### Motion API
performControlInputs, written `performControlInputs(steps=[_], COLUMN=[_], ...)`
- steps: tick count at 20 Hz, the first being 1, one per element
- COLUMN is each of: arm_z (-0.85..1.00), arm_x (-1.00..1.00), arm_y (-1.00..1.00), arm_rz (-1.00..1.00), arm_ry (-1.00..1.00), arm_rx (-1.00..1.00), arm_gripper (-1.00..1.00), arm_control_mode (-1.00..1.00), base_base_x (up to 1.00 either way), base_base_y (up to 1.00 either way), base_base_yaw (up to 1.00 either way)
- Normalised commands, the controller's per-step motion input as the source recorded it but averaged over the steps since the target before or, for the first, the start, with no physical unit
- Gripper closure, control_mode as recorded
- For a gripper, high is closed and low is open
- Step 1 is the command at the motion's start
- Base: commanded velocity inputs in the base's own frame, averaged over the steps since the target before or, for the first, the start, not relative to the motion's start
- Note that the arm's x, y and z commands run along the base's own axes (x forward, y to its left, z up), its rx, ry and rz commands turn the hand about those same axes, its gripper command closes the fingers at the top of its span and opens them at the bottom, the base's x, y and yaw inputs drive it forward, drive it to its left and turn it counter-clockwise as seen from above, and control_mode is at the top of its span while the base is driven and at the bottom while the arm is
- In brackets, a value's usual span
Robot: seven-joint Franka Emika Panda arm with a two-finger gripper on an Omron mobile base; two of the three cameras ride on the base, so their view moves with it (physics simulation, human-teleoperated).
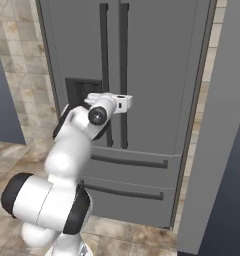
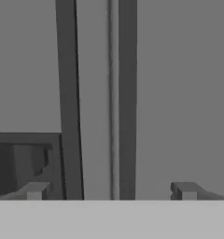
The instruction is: Retrieve the chicken drumstick from the fridge and place it on the saucepan with marinade on the stove.
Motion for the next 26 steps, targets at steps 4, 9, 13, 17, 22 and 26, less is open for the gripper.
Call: performControlInputs(steps=[4, 9, 13, 17, 22, 26], arm_z=[0.0, 0.0, 0.0, 0.0, 0.0, 0.0], arm_x=[0.66, 0.72, 0.8, 0.86, 0.93, 0.97], arm_y=[-0.08, -0.11, -0.17, -0.21, -0.18, -0.23], arm_rz=[0.0, 0.0, 0.0, 0.0, 0.0, 0.0], arm_ry=[0.0, 0.0, 0.03, 0.05, 0.06, 0.06], arm_rx=[0.0, 0.0, 0.0, 0.0, 0.0, 0.0], arm_gripper=[-1.0, -1.0, -1.0, -1.0, -1.0, -1.0], arm_control_mode=[-1.0, -1.0, -1.0, -1.0, -1.0, -1.0], base_base_x=[0.0, 0.0, 0.0, 0.0, 0.0, 0.0], base_base_y=[0.0, 0.0, 0.0, 0.0, 0.0, 0.0], base_base_yaw=[0.0, 0.0, 0.0, 0.0, 0.0, 0.0])
